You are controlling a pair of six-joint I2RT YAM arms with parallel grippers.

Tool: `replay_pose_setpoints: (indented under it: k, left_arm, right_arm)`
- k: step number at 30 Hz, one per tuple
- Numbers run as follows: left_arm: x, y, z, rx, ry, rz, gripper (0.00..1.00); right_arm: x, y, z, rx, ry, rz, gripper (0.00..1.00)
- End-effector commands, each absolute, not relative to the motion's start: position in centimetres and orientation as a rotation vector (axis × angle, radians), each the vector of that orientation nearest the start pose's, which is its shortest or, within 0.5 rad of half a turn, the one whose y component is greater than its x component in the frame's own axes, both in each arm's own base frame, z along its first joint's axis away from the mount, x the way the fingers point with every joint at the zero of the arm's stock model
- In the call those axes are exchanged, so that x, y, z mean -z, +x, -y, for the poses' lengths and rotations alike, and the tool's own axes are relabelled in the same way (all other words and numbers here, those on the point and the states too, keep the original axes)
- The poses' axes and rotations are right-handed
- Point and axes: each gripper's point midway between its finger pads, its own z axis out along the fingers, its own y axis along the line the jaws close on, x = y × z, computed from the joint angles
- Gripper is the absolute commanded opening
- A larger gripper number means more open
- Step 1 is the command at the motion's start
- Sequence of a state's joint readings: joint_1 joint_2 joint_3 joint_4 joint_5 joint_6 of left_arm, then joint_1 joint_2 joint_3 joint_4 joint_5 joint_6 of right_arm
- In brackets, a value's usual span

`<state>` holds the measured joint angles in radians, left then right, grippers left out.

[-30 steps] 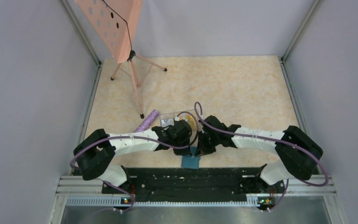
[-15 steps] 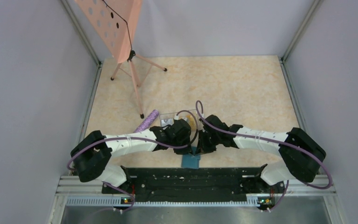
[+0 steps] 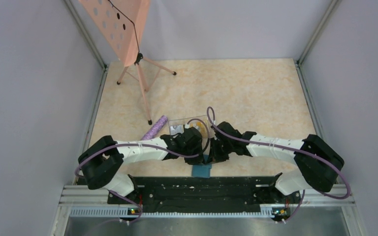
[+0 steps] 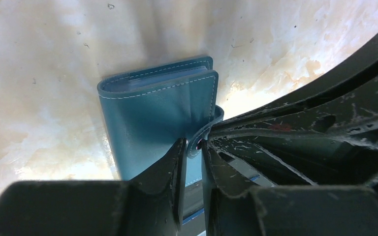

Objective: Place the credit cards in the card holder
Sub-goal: Close the card holder at the corner of the board.

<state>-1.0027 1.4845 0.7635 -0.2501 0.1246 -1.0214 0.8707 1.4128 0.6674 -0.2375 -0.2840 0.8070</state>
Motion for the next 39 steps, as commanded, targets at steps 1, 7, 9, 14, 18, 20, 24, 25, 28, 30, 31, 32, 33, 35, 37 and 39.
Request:
replay_pose_setpoints:
  k: [1, 7, 9, 14, 18, 20, 24, 25, 28, 30, 31, 32, 33, 35, 37, 39]
  left_arm:
    - [-4.5, 13.6, 32.8, 0.901, 0.029, -2.791, 0.19]
    - [-5.0, 13.6, 32.9, 0.927, 0.029, -2.775, 0.0]
    - [-5.3, 13.7, 32.8, 0.919, 0.029, -2.769, 0.0]
    - [-5.9, 13.8, 32.4, 0.869, 0.058, -2.779, 0.0]
    - [-6.2, 14.0, 32.1, 0.832, 0.051, -2.776, 0.0]
    - [-6.1, 14.0, 31.8, 0.813, 0.049, -2.781, 0.0]
    - [-5.9, 13.9, 31.6, 0.802, 0.044, -2.788, 0.0]
    - [-5.9, 13.9, 31.5, 0.795, 0.042, -2.79, 0.0]
    - [-5.7, 14.0, 31.3, 0.775, 0.042, -2.794, 0.0]
    - [-5.6, 14.0, 31.2, 0.764, 0.045, -2.795, 0.0]
    - [-5.5, 14.0, 31.2, 0.763, 0.047, -2.796, 0.0]
    - [-5.5, 14.1, 31.3, 0.763, 0.05, -2.796, 0.0]
    - [-5.4, 14.1, 31.2, 0.757, 0.05, -2.798, 0.0]
    - [-5.5, 14.2, 31.4, 0.756, 0.056, -2.796, 0.0]
    - [-5.6, 14.3, 31.4, 0.752, 0.063, -2.791, 0.0]
    - [-5.7, 14.5, 31.5, 0.749, 0.069, -2.784, 0.0]
  right_arm:
    - [-4.2, 13.4, -28.4, -0.907, -0.23, -2.804, 0.0]
    - [-4.3, 13.4, -28.6, -0.911, -0.233, -2.801, 0.0]
    - [-4.4, 13.4, -28.6, -0.913, -0.235, -2.8, 0.0]
    - [-4.7, 13.5, -28.8, -0.924, -0.24, -2.794, 0.0]
    - [-4.8, 13.5, -29.0, -0.936, -0.244, -2.791, 0.0]
    - [-4.9, 13.5, -29.1, -0.941, -0.245, -2.79, 0.0]
    - [-4.8, 13.4, -29.2, -0.955, -0.247, -2.789, 0.0]
    - [-4.8, 13.4, -29.3, -0.959, -0.247, -2.791, 0.0]
    - [-4.8, 13.3, -29.5, -0.974, -0.251, -2.791, 0.0]
    - [-4.7, 13.3, -29.5, -0.982, -0.247, -2.792, 0.0]
    - [-4.6, 13.3, -29.6, -0.985, -0.248, -2.794, 0.0]
    - [-4.6, 13.2, -29.7, -0.991, -0.252, -2.794, 0.0]
    - [-4.6, 13.2, -29.8, -0.996, -0.255, -2.793, 0.0]
    - [-4.6, 13.1, -29.9, -1.002, -0.259, -2.793, 0.0]
    - [-4.6, 13.1, -30.0, -1.005, -0.259, -2.794, 0.0]
    - [-4.4, 13.0, -30.0, -1.002, -0.261, -2.8, 0.0]
